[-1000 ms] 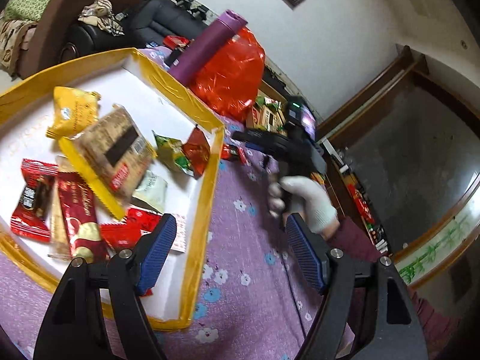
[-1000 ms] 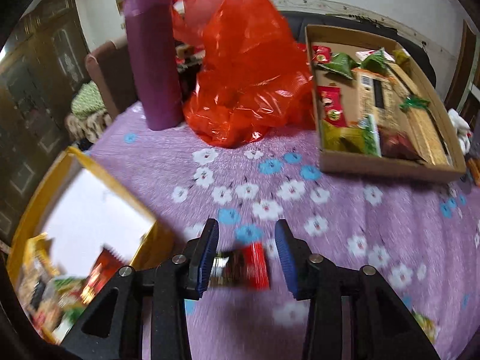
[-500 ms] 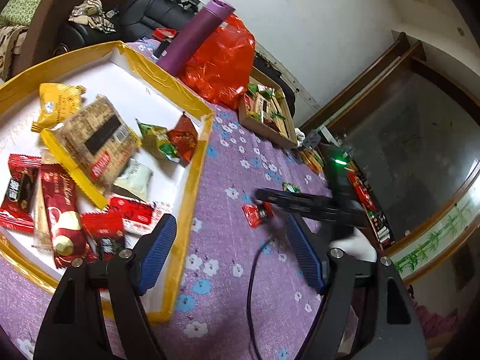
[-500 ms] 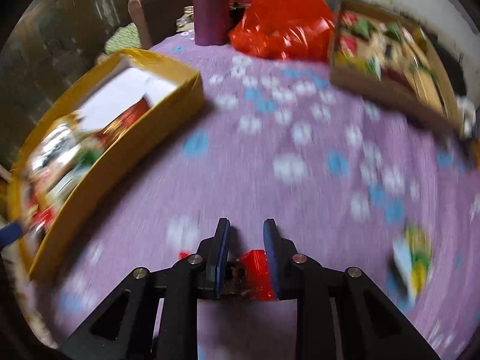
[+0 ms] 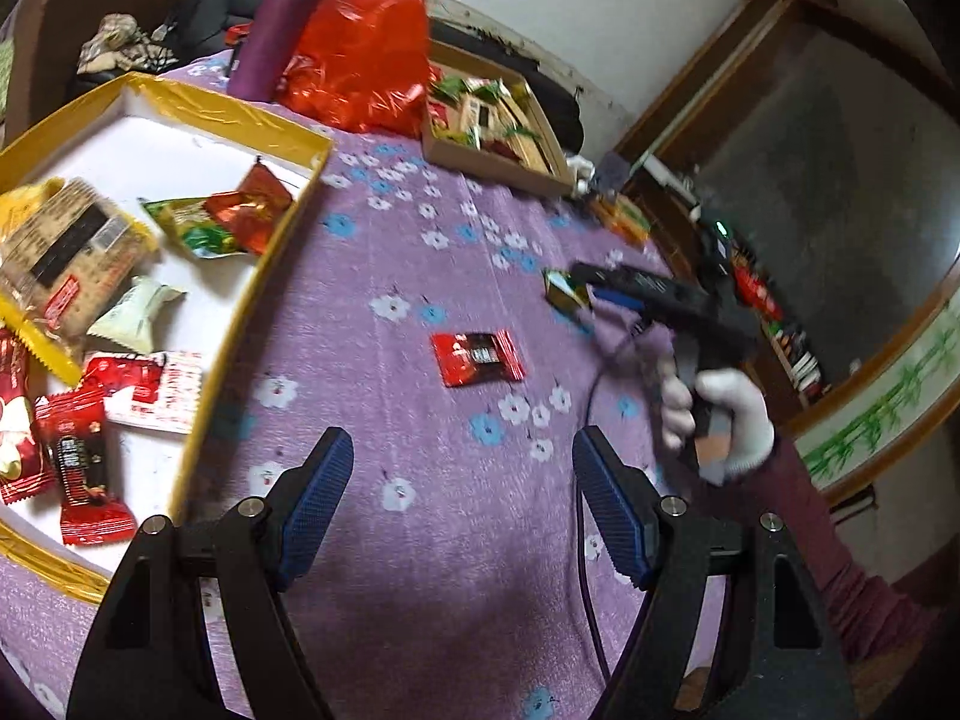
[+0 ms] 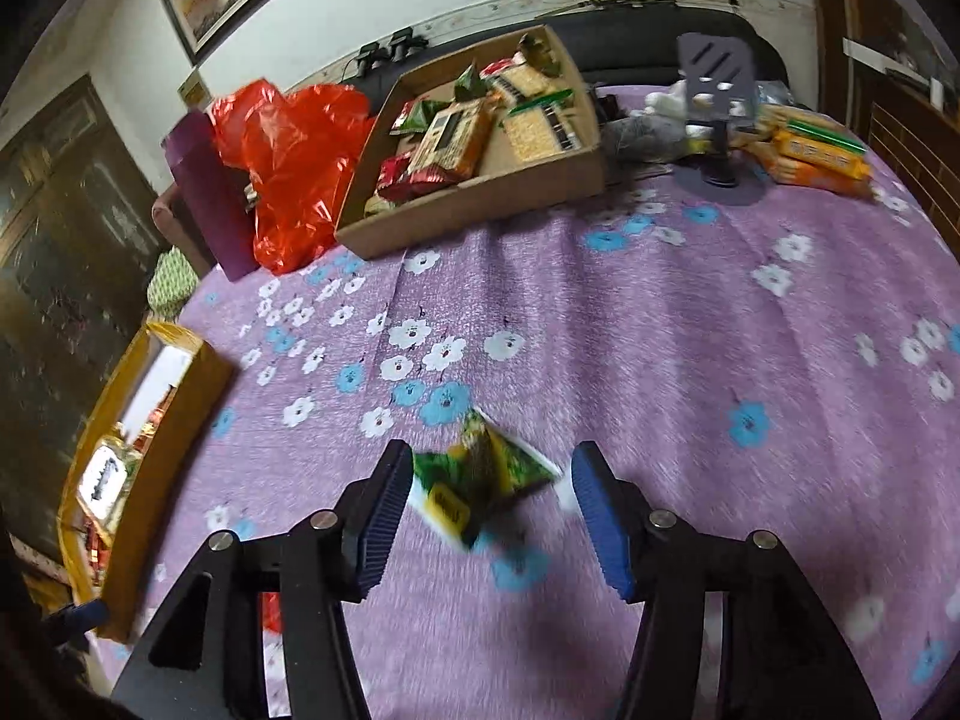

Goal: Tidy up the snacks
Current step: 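Grasp another red chocolate candy with the left gripper while the right gripper grasps a green packet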

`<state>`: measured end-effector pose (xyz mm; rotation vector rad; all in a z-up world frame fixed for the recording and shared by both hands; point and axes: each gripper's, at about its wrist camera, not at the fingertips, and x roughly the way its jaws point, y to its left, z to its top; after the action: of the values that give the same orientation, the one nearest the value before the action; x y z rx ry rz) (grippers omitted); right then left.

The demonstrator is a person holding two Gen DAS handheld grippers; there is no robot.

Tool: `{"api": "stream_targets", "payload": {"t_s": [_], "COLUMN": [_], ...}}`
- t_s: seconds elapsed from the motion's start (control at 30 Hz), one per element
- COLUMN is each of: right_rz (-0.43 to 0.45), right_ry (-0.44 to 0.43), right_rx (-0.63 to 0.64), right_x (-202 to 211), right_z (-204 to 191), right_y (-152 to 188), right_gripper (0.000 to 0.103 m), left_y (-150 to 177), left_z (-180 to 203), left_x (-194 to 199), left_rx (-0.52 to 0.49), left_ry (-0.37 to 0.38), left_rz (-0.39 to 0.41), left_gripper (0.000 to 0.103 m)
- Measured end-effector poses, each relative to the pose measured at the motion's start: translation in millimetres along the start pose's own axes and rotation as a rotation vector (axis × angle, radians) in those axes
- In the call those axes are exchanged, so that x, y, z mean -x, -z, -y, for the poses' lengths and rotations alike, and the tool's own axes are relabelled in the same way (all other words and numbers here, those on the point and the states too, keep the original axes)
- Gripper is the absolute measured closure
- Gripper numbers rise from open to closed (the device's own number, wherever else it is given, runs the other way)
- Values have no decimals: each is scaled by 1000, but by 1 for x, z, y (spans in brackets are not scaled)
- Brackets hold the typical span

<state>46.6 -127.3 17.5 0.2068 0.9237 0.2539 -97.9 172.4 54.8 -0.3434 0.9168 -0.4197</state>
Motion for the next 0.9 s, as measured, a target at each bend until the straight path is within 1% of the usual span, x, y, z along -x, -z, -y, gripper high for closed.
{"api": "stream_targets", "payload": {"t_s": [0.03,0.1,0.17,0.23,0.27,0.3,0.33,0.4,0.47,0.6,0.7,0.8,0.83,0.9], "right_rz": [-9,-25,-33,-44,-34,-34,-30,-18,3,14,24,19,17,15], "right_ry": [4,0,4,20,38,45,50,11,-8,-58,-74,-80,-80,-83], "right_rx": [10,18,19,36,56,60,54,14,-11,-49,-55,-48,-44,-38], "right_x": [-6,-17,-25,-30,-28,-28,-26,-19,-12,-2,2,0,-1,-1], "right_z": [-1,-5,-6,-10,-13,-14,-14,-6,0,8,8,6,5,4], "right_y": [0,0,3,9,12,14,16,21,26,28,29,30,31,31], "right_gripper": [42,36,36,38,48,63,65,67,67,67,67,67,67,67], "left_y": [0,0,0,-1,-2,-3,-4,-9,-14,-23,-27,-28,-29,-30], "left_z": [5,14,20,25,28,30,32,33,35,40,52,66,68,70], "left_x": [-2,-6,-12,-20,-26,-32,-37,-53,-65,-89,-106,-123,-129,-139], "left_rx": [-15,-44,-77,-109,-130,-148,-156,-179,-197,-256,-363,-520,-560,-604], "left_ry": [-10,-30,-59,-94,-113,-126,-132,-156,-174,-190,-177,-154,-156,-178], "left_rz": [-7,-18,-28,-40,-48,-60,-68,-92,-105,-121,-123,-111,-112,-134], "left_gripper": [27,27,27,27,27,27,27,27,27,28,28,28,28,28]}}
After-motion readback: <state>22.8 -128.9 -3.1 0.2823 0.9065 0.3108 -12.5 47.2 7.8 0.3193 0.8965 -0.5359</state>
